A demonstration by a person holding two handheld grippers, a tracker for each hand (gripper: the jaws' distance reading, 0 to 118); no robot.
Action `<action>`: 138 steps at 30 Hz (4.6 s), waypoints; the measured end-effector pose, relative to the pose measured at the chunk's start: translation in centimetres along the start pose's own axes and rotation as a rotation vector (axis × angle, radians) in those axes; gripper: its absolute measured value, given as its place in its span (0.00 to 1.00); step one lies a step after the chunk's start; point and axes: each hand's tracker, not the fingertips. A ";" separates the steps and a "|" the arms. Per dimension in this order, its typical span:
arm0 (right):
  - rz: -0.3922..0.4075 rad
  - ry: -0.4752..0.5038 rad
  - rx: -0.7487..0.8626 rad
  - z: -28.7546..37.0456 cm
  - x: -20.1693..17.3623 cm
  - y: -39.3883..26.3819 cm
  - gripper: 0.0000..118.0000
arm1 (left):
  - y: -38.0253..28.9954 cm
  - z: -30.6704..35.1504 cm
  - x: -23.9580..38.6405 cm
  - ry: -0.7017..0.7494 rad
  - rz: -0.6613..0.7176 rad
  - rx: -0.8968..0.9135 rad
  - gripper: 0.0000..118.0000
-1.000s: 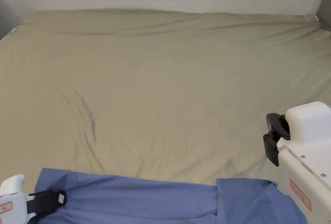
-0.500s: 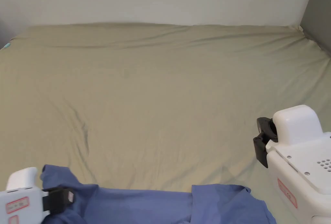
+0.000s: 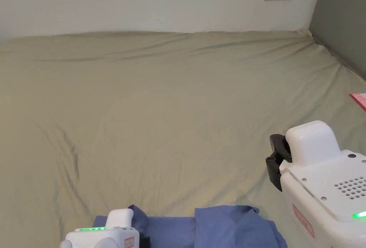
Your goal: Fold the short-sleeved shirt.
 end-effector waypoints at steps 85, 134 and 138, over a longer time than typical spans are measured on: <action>0.071 0.057 -0.047 -0.7 -2.5 0.5 0.02 | -1.1 4.3 -9.5 -0.298 0.144 0.127 0.09; 0.000 0.084 -0.072 -0.6 -1.2 -1.0 0.02 | 1.9 5.6 1.6 -0.309 0.115 0.254 0.20; 0.001 0.087 -0.071 -0.5 -1.4 -1.0 0.02 | 1.5 5.6 1.6 -0.055 -0.026 0.328 0.00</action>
